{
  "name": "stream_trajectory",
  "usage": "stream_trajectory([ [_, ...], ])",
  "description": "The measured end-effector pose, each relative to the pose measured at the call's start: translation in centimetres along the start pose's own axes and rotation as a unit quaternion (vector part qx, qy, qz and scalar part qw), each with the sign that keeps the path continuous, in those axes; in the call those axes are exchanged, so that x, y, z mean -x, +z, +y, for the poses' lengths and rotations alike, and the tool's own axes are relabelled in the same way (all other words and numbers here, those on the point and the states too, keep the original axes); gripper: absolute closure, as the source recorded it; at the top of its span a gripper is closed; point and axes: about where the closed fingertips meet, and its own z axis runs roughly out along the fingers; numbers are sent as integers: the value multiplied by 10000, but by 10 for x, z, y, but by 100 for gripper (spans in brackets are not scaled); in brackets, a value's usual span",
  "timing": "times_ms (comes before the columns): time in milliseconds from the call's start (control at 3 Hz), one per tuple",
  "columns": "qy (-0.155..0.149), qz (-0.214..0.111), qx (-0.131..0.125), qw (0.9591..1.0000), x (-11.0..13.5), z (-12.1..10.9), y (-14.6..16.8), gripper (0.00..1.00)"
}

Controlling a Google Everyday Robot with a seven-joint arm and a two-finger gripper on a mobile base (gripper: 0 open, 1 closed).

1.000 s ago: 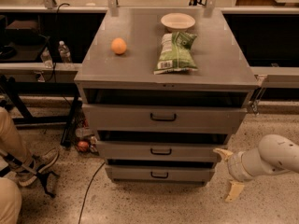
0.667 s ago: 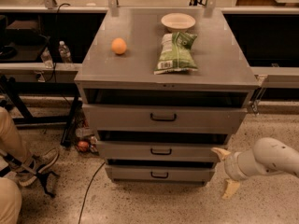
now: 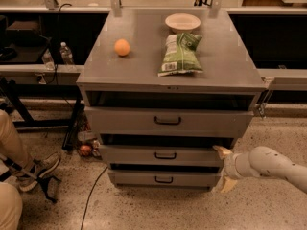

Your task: Open middle drawer

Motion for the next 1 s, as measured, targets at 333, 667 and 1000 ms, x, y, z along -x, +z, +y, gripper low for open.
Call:
stream_trajectory([
  [333, 13, 69, -310, 9995, -13, -19, 20, 0],
  [667, 77, 51, -440, 9990, -20, -31, 35, 4],
  [1000, 131, 27, -360, 9993, -22, -30, 43, 26],
])
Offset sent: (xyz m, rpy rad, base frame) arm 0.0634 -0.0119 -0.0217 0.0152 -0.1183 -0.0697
